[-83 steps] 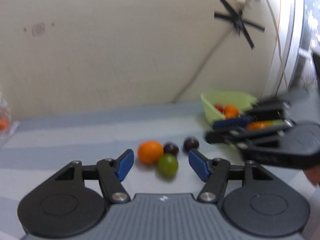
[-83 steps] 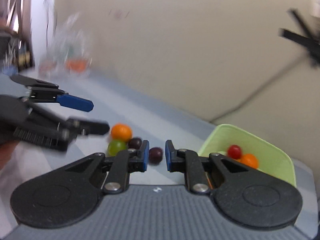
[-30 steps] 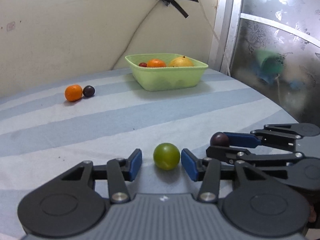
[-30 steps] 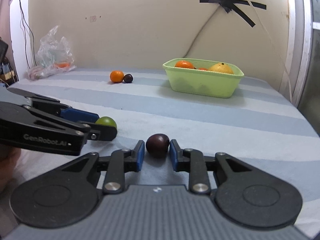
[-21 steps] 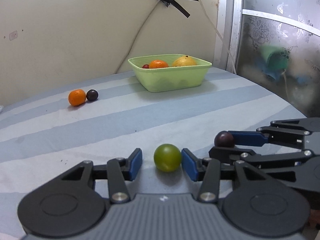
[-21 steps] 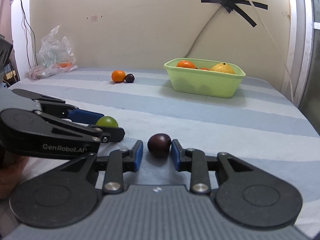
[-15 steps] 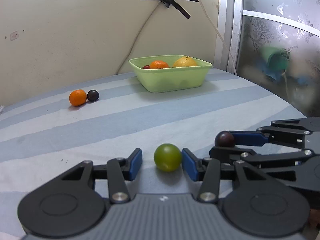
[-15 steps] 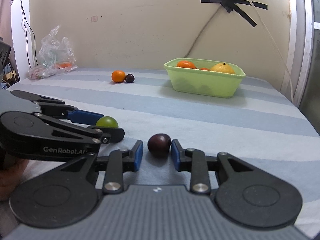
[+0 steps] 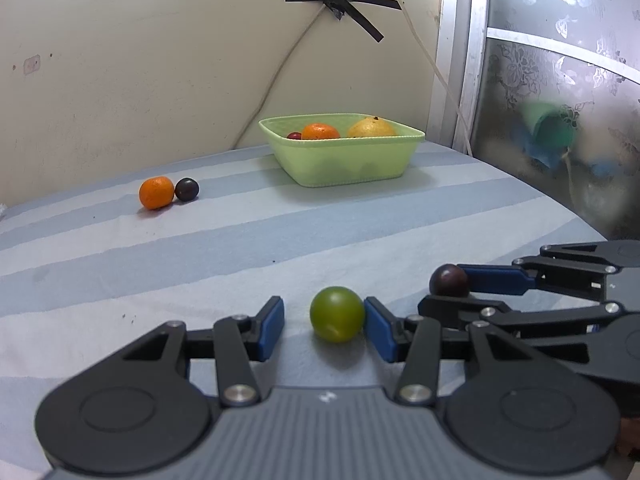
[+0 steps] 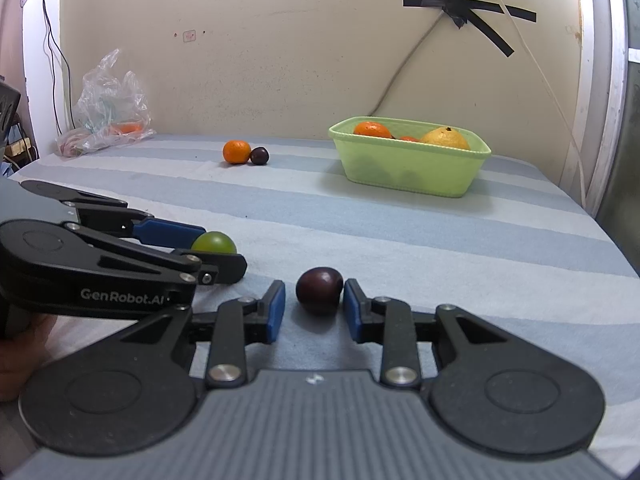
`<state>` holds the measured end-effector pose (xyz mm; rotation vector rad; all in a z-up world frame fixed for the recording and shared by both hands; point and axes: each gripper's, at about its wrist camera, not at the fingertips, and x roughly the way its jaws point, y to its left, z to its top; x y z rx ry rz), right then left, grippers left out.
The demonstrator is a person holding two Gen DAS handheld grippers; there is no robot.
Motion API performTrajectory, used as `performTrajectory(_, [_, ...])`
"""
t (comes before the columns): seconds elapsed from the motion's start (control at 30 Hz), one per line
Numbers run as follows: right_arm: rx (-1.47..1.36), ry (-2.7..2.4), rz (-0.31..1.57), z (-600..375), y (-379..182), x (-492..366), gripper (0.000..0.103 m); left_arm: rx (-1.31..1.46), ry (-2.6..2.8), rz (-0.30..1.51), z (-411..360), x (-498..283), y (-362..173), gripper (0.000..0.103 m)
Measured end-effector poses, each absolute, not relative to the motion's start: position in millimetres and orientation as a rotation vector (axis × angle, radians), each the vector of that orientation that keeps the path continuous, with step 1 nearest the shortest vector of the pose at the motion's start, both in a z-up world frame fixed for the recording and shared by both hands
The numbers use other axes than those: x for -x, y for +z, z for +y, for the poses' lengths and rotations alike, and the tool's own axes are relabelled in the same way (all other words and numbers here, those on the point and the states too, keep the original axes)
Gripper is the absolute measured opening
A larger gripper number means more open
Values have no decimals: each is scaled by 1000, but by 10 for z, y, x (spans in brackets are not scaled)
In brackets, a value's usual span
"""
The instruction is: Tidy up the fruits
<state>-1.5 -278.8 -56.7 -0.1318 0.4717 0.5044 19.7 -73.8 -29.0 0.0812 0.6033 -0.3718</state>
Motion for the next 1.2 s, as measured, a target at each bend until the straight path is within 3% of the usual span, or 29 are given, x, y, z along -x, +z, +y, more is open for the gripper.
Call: performTrajectory(1.2, [122,477,468,-2789,-562,26,36,-65,-410,581,-720,-140,-297,42])
